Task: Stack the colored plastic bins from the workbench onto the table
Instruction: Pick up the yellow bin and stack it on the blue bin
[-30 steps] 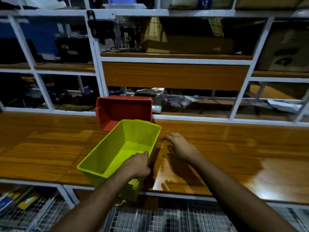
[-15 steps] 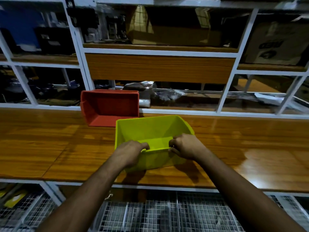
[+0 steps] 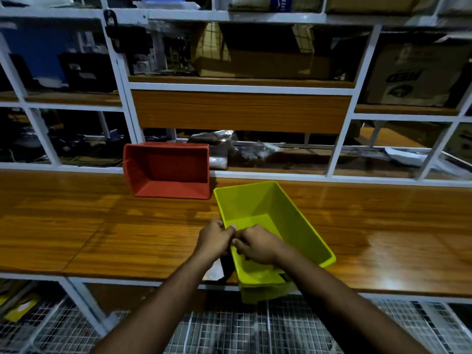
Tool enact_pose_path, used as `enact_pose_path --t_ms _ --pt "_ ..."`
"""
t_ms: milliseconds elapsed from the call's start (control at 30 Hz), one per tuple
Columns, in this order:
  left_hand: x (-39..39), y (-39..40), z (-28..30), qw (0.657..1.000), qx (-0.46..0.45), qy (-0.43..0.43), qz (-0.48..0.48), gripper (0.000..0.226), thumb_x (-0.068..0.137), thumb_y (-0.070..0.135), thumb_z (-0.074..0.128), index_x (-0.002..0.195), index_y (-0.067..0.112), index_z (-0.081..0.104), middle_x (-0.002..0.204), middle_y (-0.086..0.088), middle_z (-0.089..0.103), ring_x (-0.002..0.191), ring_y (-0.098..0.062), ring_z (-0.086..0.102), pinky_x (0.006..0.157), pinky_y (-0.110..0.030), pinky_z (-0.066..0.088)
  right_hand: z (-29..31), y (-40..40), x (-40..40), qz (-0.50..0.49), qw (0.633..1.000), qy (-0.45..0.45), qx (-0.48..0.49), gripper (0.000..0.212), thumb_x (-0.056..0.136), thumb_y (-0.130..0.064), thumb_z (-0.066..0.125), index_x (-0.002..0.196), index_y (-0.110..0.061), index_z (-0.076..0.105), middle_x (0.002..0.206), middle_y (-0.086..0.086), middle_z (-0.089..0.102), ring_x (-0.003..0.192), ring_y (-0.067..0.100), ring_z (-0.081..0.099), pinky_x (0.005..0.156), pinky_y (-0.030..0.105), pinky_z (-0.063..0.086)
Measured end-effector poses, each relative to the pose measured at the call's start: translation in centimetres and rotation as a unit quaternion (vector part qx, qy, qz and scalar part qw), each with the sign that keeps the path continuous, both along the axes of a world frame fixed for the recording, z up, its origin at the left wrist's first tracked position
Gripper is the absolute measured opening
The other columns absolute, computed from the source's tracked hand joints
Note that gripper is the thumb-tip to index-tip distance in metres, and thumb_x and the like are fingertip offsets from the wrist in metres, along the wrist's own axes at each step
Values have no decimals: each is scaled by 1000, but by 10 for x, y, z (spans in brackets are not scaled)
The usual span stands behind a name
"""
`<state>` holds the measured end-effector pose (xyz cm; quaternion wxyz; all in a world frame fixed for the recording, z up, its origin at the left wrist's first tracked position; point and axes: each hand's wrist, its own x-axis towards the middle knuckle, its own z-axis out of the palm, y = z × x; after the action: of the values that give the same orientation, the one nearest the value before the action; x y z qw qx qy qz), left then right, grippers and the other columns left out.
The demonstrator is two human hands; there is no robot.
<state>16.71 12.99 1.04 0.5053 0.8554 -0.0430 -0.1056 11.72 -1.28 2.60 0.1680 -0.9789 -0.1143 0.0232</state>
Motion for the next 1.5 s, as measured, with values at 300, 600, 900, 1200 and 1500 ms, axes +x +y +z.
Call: enact_pose_path --t_ms 300,600,900,1200,1500 --pt "22 10 -4 996 -67 63 0 24 77 20 69 98 10 62 92 -17 72 77 -31 68 68 -48 59 15 -76 -18 -214 950 -123 -193 41 91 -35 52 129 -20 53 131 6 52 120 29 46 92 42 45" --pt "20 0 3 978 -141 104 -116 15 95 7 56 108 13 61 94 -10 68 74 -23 62 62 -29 49 -7 -126 -59 -405 855 40 323 26 98 -11 50 120 -4 63 106 16 70 86 31 66 70 39 53" --pt "-24 -91 16 931 -160 180 -273 28 92 -3 49 107 15 65 82 -1 76 82 -26 62 70 -35 42 -7 -185 -180 -483 660 -11 575 30 98 -9 49 124 -4 61 113 13 70 103 30 65 78 40 53" --pt "-129 -290 41 888 -205 200 -361 29 94 2 48 112 19 63 97 -8 71 90 -26 61 82 -45 43 35 -305 -338 -494 562 -160 644 37 94 14 33 112 -4 60 66 7 74 44 10 64 41 20 50" --pt "-254 -478 109 858 -249 213 -396 29 85 2 47 99 18 67 87 -3 65 71 -17 56 57 -25 45 100 -436 -487 -492 521 -289 635 34 94 9 46 126 2 56 84 8 75 66 14 72 60 27 60"
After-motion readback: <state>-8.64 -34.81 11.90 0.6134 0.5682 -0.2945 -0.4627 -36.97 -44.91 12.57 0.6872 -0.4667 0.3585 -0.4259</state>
